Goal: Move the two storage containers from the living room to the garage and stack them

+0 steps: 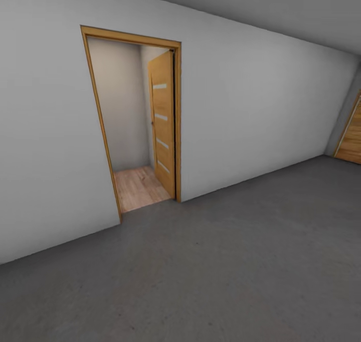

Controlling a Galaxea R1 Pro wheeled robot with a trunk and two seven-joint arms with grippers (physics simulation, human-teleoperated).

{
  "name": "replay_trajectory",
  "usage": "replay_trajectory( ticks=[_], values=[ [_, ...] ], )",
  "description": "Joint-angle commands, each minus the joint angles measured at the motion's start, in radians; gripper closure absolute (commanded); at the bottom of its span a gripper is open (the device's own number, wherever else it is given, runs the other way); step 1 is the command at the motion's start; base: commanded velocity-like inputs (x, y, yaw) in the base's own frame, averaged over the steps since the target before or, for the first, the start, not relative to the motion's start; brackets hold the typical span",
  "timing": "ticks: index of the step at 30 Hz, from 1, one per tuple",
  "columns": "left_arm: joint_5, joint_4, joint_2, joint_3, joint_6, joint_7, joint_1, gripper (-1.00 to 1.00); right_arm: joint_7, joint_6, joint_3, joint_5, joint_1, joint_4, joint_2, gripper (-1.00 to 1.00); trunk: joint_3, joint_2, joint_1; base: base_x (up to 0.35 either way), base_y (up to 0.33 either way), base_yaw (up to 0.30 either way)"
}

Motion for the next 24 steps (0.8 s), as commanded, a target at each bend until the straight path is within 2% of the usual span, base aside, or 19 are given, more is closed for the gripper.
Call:
replay_trajectory(
  ticks=[1, 24],
  values=[
    [0.009, 0.001, 0.0, -0.009, -0.002, -0.001, -0.001, -1.0, -0.002, -0.006, 0.009, -0.01, -0.001, 0.003, 0.0, -1.0, -0.002, -0.001, 0.001, 0.257, 0.0, -0.02],
    [0.019, 0.002, -0.001, -0.008, -0.004, 0.001, -0.001, -1.0, -0.002, -0.004, 0.014, 0.005, -0.002, 0.002, -0.002, -1.0, -0.002, -0.001, 0.001, 0.316, 0.0, -0.002]
  ],
)
